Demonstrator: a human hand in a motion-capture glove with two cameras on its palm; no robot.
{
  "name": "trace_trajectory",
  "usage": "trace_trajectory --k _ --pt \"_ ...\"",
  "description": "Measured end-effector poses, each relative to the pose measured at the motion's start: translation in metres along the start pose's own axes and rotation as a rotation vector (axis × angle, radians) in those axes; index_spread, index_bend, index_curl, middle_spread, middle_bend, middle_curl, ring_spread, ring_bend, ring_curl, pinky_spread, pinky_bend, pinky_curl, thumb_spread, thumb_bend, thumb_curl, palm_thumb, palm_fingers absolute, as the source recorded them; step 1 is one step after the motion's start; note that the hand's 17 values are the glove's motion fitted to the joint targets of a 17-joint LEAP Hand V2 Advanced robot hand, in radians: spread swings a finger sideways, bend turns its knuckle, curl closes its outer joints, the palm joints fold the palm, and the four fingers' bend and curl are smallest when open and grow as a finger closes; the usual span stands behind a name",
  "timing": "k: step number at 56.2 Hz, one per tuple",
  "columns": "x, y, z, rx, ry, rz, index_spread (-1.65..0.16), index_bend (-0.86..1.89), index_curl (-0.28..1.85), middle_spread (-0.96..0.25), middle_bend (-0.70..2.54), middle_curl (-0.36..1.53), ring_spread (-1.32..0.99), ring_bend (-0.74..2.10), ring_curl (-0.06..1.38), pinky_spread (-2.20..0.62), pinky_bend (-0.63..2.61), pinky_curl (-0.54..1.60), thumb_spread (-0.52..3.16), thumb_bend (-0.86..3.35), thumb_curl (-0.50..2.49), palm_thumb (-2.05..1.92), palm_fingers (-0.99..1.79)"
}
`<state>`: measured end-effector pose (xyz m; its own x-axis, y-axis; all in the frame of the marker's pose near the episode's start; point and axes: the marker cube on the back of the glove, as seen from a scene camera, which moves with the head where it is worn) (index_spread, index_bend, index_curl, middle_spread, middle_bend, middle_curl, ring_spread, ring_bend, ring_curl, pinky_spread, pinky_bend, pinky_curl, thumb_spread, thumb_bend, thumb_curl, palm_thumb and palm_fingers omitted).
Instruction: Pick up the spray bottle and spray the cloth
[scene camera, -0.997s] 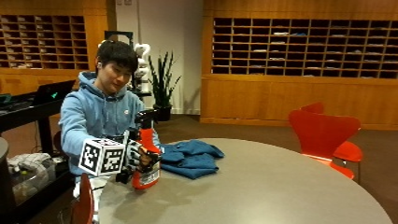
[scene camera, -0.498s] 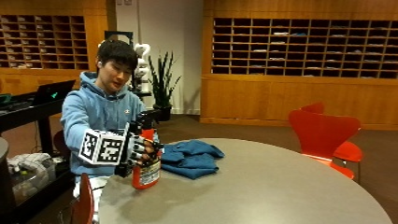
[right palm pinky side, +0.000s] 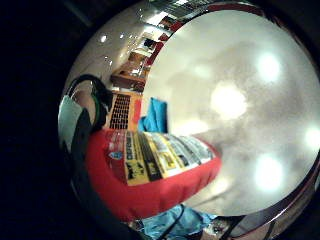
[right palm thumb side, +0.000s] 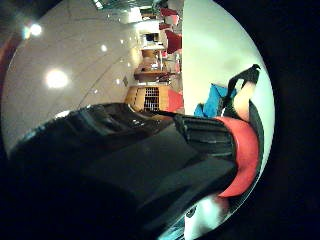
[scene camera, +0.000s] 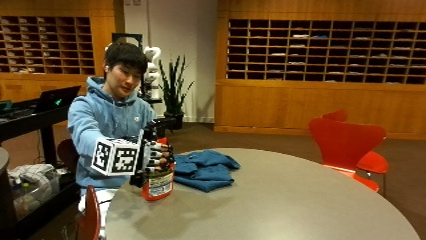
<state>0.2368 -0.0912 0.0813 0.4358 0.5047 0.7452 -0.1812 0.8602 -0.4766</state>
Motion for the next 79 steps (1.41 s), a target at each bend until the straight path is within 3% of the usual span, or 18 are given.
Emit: trace_trajectory --k 11,28,53,65,79 --pt "0.000 -0.004 -0.001 0.127 0.002 0.017 -0.24 0.38 0.45 -0.17 0.48 0.46 -0.21 0.43 0.38 -0.23 0.26 0.37 0.18 -0.04 0.70 0.97 1.38" --pt "-0.013 -0.008 -0.001 0.178 0.157 0.072 -0.22 0.42 0.49 -0.16 0.51 0.47 -0.21 0.45 0.41 -0.27 0.31 0.38 0.08 -0.04 0.72 0.95 1.38" --pt "-0.103 -0.010 0.008 0.113 0.924 0.103 -0.22 0.43 0.51 -0.16 0.52 0.46 -0.21 0.46 0.42 -0.29 0.34 0.38 0.05 -0.04 0.74 0.94 1.38" --pt "-0.171 -0.012 0.042 0.106 1.275 -0.007 -0.22 0.43 0.51 -0.16 0.52 0.46 -0.21 0.46 0.42 -0.29 0.34 0.38 0.05 -0.04 0.75 0.94 1.38" --pt "-0.215 -0.008 0.104 -0.057 1.650 -0.009 -0.22 0.43 0.51 -0.16 0.53 0.46 -0.21 0.46 0.42 -0.29 0.34 0.38 0.05 -0.04 0.75 0.94 1.38"
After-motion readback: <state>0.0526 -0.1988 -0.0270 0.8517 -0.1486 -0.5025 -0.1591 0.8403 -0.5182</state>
